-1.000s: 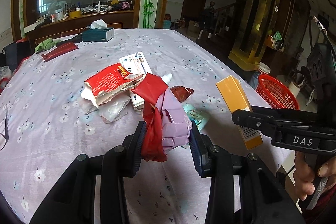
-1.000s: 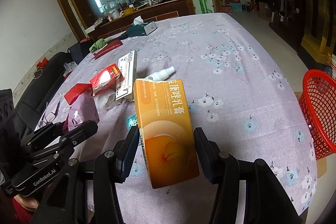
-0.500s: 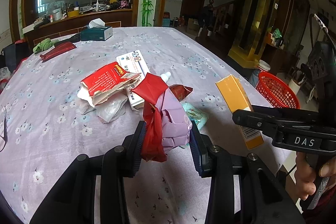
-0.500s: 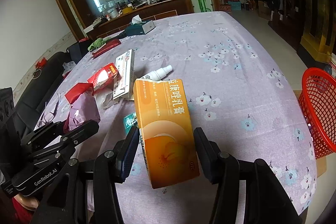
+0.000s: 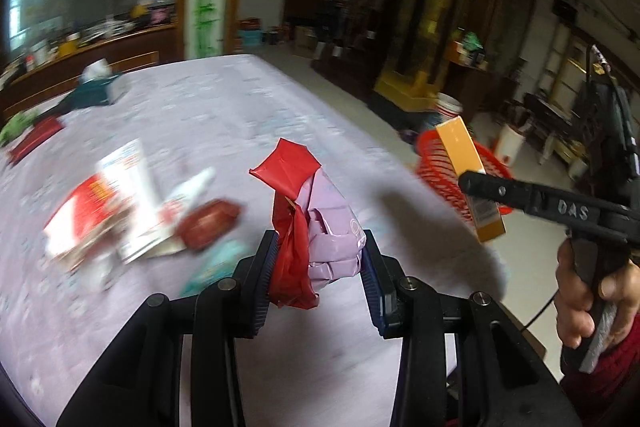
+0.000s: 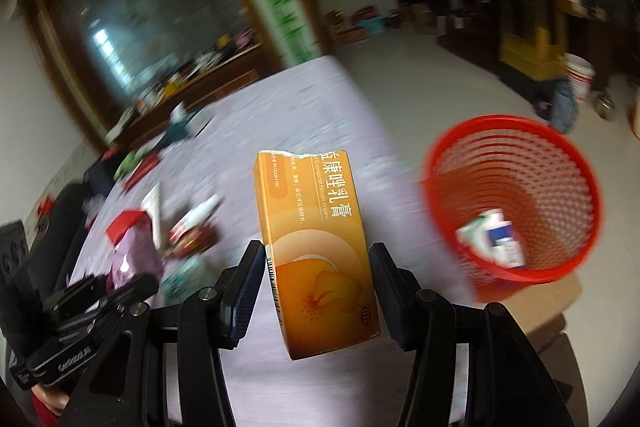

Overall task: Collect trash
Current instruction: 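Carry both items over the red basket and open both tools to drop them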

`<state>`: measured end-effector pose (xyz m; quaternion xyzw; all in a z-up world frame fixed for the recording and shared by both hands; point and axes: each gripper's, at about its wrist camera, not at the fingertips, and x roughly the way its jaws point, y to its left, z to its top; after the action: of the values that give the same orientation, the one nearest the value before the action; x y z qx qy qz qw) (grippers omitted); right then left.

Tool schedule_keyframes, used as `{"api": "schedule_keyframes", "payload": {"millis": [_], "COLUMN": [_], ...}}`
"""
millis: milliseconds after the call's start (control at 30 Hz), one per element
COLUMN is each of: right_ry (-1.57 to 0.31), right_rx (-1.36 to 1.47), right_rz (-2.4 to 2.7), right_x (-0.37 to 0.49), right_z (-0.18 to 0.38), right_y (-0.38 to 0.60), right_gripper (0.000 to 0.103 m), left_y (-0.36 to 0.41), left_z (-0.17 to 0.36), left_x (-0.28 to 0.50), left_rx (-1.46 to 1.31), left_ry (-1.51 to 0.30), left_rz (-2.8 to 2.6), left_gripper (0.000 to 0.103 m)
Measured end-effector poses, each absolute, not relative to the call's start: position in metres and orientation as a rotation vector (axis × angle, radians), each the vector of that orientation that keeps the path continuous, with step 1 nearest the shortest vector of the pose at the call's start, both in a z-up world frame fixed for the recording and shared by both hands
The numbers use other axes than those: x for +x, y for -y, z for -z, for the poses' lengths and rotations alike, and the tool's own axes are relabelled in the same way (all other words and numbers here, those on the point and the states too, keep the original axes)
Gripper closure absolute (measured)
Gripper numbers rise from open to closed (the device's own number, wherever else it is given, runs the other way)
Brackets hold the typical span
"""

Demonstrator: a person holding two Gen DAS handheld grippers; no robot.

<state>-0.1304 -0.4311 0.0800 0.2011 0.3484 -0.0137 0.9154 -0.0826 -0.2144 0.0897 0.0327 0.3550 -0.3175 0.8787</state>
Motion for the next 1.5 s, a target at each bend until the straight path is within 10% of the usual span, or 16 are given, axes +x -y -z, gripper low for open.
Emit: {"api": "schedule_keyframes", "payload": {"millis": [633, 767, 1500], "right_ry": [-0.66, -0.663, -0.744], "right_rx": [0.64, 0.633, 0.501], "right_rz": [0.26, 0.319, -0.028], "right_x": [-0.135, -0.122, -0.129], "right_z": [-0.08, -0.071, -0.064], "right_y": [0.595, 0.609, 0.452], "right_gripper": [0.044, 0.043, 0.039], "left_y": [0.433, 0.457, 0.268], "left_z": [-0.089, -0.083, -0.08], "left_x": [-0.045, -0.032, -0.084], "left_rx": [0.101, 0.087, 0.128], "left_ry": [-0.863, -0.875, -0.802], "left_rz": [0.947, 0.949, 0.756], "left_gripper": [0.064, 0.046, 0.033]}}
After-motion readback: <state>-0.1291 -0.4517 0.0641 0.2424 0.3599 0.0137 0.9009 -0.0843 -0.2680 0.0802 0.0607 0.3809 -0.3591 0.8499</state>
